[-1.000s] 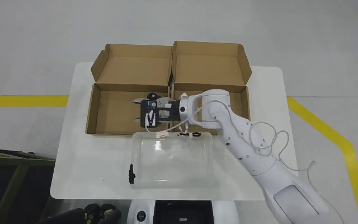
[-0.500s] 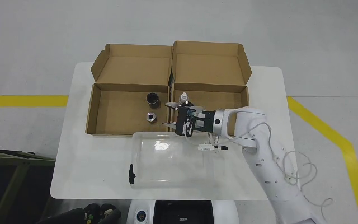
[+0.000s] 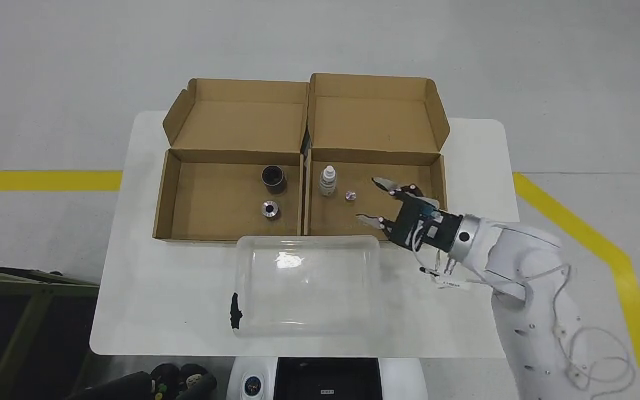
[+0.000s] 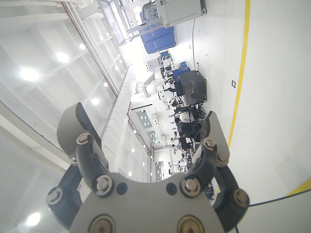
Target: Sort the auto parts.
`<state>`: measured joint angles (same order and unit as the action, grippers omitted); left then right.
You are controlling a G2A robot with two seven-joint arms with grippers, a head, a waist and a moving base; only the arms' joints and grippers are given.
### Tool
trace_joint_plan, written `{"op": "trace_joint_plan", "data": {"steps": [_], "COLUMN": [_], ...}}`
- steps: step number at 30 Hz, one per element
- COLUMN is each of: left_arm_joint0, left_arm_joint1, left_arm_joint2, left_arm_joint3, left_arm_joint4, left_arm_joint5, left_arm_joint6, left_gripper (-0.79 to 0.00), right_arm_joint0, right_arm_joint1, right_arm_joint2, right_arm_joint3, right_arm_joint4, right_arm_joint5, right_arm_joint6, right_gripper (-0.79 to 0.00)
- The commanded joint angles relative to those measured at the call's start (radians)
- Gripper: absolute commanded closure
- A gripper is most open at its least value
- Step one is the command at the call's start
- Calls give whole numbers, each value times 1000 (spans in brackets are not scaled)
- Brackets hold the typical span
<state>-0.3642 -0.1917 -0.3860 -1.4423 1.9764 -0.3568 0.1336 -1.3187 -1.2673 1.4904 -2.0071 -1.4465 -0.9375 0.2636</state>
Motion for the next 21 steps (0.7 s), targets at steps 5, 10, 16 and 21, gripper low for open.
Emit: {"op": "trace_joint_plan", "data": {"steps": [5,10,16,21], "left_arm_joint0": [0,0,0,0], "left_arm_joint1": [0,0,0,0], "left_arm_joint2": [0,0,0,0], "left_arm_joint3": [0,0,0,0], "left_arm_joint4": [0,0,0,0], "left_arm_joint5": [0,0,0,0], "left_arm_joint6": [0,0,0,0], "left_gripper": [-785,-785,-785,-785], "right_arm_joint0": [-91,-166,-236,-290], "right_arm_joint1": [16,28,39,48], "right_arm_joint2": [102,185,277,349], "right_arm_joint3": [-31,-50,-71,-89], "right_arm_joint4": [-28,-36,-36,-24], "right_arm_joint5": [28,51,73,85], "right_arm_joint6": [-63,-110,-155,-186], "right_gripper": [-468,-471,-511,-542]}}
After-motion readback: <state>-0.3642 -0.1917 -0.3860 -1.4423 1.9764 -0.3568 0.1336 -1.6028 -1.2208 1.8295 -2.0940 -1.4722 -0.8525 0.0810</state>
